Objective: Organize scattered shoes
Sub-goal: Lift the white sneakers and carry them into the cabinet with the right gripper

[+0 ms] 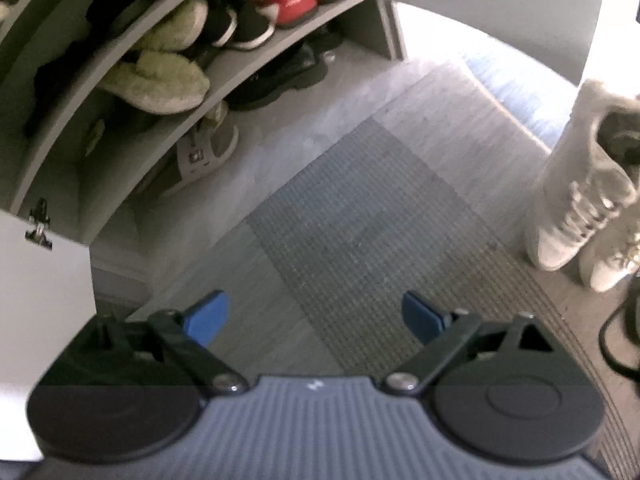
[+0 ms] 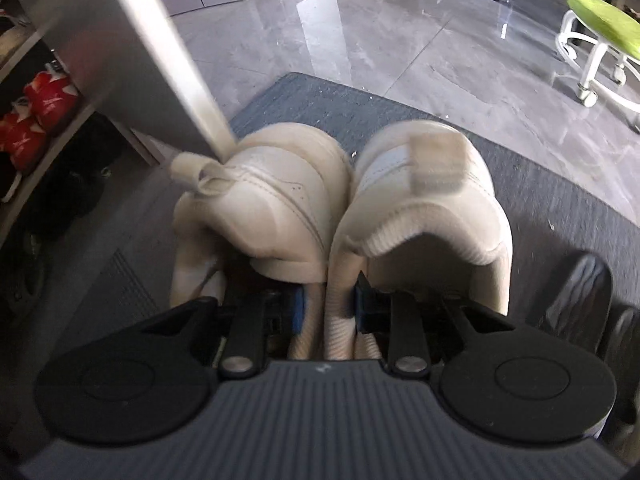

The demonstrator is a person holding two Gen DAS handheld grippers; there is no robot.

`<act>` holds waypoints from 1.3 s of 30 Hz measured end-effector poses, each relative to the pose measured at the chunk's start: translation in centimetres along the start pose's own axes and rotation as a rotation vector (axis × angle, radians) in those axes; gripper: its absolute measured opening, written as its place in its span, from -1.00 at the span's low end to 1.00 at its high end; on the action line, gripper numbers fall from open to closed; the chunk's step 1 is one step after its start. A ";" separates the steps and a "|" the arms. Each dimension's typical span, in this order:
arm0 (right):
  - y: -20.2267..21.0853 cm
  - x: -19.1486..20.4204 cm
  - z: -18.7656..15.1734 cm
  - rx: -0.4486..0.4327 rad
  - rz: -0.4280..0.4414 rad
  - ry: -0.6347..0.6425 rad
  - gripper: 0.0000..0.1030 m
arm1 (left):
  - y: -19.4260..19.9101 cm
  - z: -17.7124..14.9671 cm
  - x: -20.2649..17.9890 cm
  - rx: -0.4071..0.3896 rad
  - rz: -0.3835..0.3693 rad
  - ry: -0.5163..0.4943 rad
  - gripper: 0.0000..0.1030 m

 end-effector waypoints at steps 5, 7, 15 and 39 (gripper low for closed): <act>5.1 2.7 -2.0 -0.072 0.054 0.172 -0.50 | 0.1 -0.6 1.2 -0.012 0.019 0.032 0.85; 6.5 3.9 -2.1 -0.087 0.089 0.230 -0.50 | 0.4 -0.7 1.3 -0.031 0.033 0.030 0.85; 14.1 9.5 -0.7 -0.160 0.258 0.443 -0.50 | 1.9 -2.0 1.9 -0.037 0.092 -0.004 0.85; 41.1 39.3 15.6 -0.396 0.682 0.641 -0.50 | 11.6 7.2 18.4 -0.179 0.146 0.318 0.85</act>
Point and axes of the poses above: each gripper's, at about its wrist camera, not at the fingertips, and y roughly against the way its jaws point, x to its left, z to its top, the point moved 6 cm from there along -y, roughly the way its jaws point, and after that the axes turned 15 degrees about -z, right-handed, at the moved point
